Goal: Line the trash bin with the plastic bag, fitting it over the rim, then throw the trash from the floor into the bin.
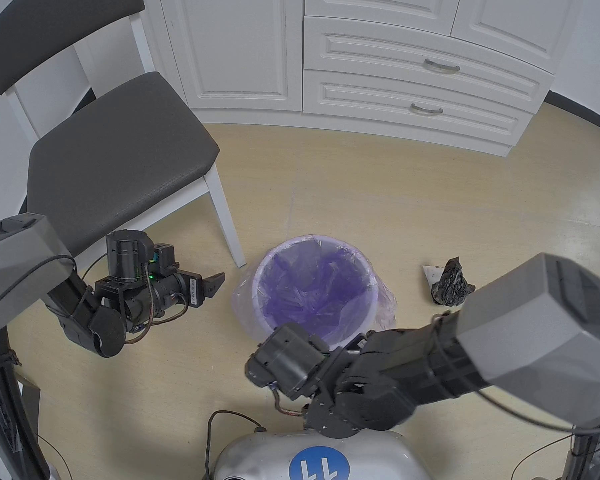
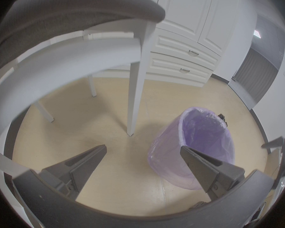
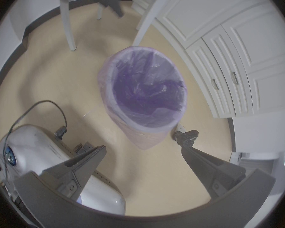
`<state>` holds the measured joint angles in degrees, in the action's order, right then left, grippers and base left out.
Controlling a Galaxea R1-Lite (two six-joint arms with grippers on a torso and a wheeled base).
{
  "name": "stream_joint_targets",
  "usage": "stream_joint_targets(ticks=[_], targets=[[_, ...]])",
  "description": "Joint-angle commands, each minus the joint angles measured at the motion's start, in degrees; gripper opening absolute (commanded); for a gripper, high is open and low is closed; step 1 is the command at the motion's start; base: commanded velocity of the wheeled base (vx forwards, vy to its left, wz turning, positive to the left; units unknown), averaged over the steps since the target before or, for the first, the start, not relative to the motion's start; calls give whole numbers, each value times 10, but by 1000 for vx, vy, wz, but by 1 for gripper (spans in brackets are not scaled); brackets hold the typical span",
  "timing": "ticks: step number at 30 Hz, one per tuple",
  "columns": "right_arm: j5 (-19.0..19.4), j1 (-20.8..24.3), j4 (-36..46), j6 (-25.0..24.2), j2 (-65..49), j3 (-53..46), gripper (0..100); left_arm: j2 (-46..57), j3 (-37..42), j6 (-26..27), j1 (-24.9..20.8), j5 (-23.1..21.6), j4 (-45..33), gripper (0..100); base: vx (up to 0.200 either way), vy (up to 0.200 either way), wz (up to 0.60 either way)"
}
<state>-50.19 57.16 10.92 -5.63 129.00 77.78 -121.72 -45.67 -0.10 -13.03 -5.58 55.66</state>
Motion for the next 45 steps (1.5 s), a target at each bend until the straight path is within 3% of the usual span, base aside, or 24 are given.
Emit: stream_joint_targets(ticks=[1,3,6,12,15,25,32,36,38,42,45], targets=[[6,-78,-232,-21,-144,-206,100,-139,-100,1,-21,1,-20,100,0,0,0],[10,-93,-270,-18,-146,-226,100,-152,-115,3,-22,2,-28,100,0,0,0],[35,-144,-412,-12,-147,-293,100,-198,-169,17,-18,2,-71,100,0,0,0],[77,-195,-541,-10,-140,-346,100,-271,-278,25,-13,7,-112,100,0,0,0],[90,-218,-573,-9,-137,-350,100,-281,-324,33,-9,10,-179,100,0,0,0],[139,-275,-669,1,-111,-373,100,-369,-486,34,-13,17,-295,100,0,0,0],[151,-290,-714,16,-54,-359,100,-410,-558,30,-13,20,-319,100,0,0,0],[157,-302,-726,21,-25,-351,100,-395,-548,13,-13,37,-310,100,0,0,0],[183,-310,-737,20,-4,-342,100,-362,-519,-15,-12,47,-306,100,0,0,0],[231,-320,-767,19,36,-330,100,-292,-420,-32,-11,43,-282,100,0,0,0],[258,-328,-781,18,78,-314,100,-252,-315,-33,-14,41,-186,100,0,0,0]])
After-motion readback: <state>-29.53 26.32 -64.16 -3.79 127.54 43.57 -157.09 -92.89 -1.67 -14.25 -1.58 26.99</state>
